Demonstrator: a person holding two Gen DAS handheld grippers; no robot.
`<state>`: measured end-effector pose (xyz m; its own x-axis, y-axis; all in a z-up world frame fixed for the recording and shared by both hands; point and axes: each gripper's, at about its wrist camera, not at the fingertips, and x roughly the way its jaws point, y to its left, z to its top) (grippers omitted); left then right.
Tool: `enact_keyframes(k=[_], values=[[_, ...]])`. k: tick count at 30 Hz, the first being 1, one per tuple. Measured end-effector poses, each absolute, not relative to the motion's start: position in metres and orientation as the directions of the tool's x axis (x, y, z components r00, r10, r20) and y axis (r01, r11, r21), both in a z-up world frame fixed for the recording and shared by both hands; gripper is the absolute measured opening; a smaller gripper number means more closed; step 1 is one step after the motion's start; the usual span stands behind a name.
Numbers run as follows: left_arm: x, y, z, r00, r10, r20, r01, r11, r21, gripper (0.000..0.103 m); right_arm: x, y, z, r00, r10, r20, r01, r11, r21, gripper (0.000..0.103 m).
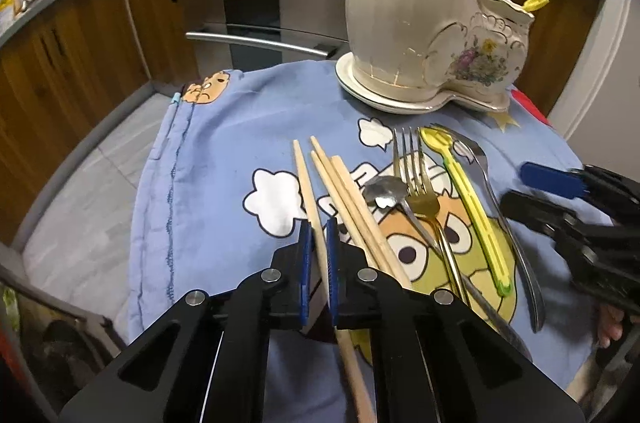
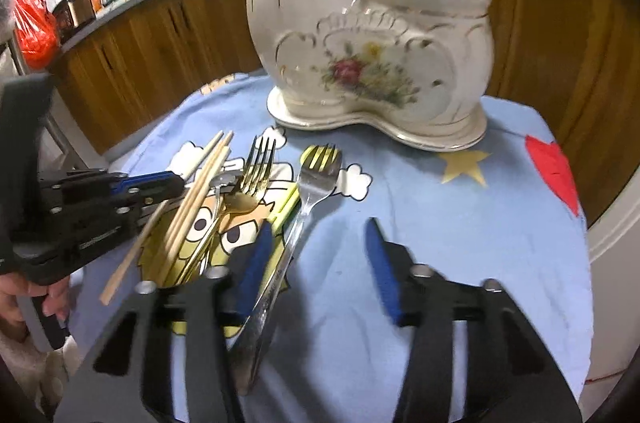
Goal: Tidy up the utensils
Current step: 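Grasp another chopstick with the left tool while the right tool grasps a silver fork, then lift and drop the chopstick and silver fork into the ceramic holder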
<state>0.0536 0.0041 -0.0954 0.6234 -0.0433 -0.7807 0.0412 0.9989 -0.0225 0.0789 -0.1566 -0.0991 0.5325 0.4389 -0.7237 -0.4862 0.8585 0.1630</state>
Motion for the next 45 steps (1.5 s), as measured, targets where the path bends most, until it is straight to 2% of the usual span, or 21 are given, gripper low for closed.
enact_keyframes(k=[4, 5, 7, 11, 20, 26, 28, 30, 32, 33, 39, 45], values=[[0.047, 0.004, -0.095, 0.609, -0.07, -0.79, 0.076, 0.997, -0.03, 0.007, 0.087, -0.15, -0.103, 0.485, 0.48, -0.731, -0.491, 0.841, 0.226, 0.029], [0.045, 0.005, -0.094, 0.605, -0.08, -0.792, 0.082, 0.996, -0.038, 0.007, 0.089, -0.149, -0.103, 0.479, 0.486, -0.731, -0.492, 0.838, 0.235, 0.02], [0.042, 0.005, -0.094, 0.6, -0.092, -0.795, 0.092, 0.995, -0.046, 0.007, 0.091, -0.15, -0.102, 0.481, 0.475, -0.737, -0.482, 0.846, 0.23, 0.01], [0.039, 0.004, -0.093, 0.592, -0.093, -0.801, 0.109, 0.993, -0.035, 0.007, 0.089, -0.159, -0.1, 0.46, 0.487, -0.743, -0.493, 0.836, 0.243, 0.009], [0.045, 0.006, -0.094, 0.585, -0.078, -0.808, 0.101, 0.995, -0.023, 0.007, 0.084, -0.176, -0.096, 0.421, 0.424, -0.802, -0.517, 0.838, 0.171, 0.007], [0.055, 0.004, -0.095, 0.59, -0.049, -0.806, 0.081, 0.997, -0.001, 0.01, 0.085, -0.17, -0.096, 0.441, 0.411, -0.798, -0.51, 0.846, 0.154, 0.022], [0.057, 0.004, -0.095, 0.593, -0.05, -0.804, 0.071, 0.997, -0.01, 0.014, 0.085, -0.166, -0.099, 0.45, 0.404, -0.797, -0.508, 0.849, 0.143, 0.023], [0.058, 0.001, -0.095, 0.6, -0.036, -0.799, 0.071, 0.997, 0.008, 0.014, 0.083, -0.166, -0.098, 0.465, 0.403, -0.788, -0.512, 0.849, 0.133, 0.023], [0.058, 0.001, -0.096, 0.608, -0.03, -0.793, 0.066, 0.998, 0.014, 0.013, 0.082, -0.167, -0.099, 0.471, 0.405, -0.783, -0.516, 0.847, 0.127, 0.008], [0.058, 0.001, -0.096, 0.614, -0.02, -0.789, 0.063, 0.998, 0.024, 0.007, 0.081, -0.169, -0.098, 0.469, 0.413, -0.781, -0.515, 0.846, 0.138, 0.008], [0.049, 0.013, -0.089, 0.668, -0.08, -0.74, 0.063, 0.997, -0.052, 0.007, 0.075, -0.178, -0.089, 0.502, 0.447, -0.74, -0.515, 0.842, 0.16, 0.006], [0.036, 0.025, -0.063, 0.764, -0.116, -0.634, 0.061, 0.992, -0.109, 0.007, 0.057, -0.19, -0.063, 0.581, 0.513, -0.632, -0.546, 0.821, 0.165, 0.006]])
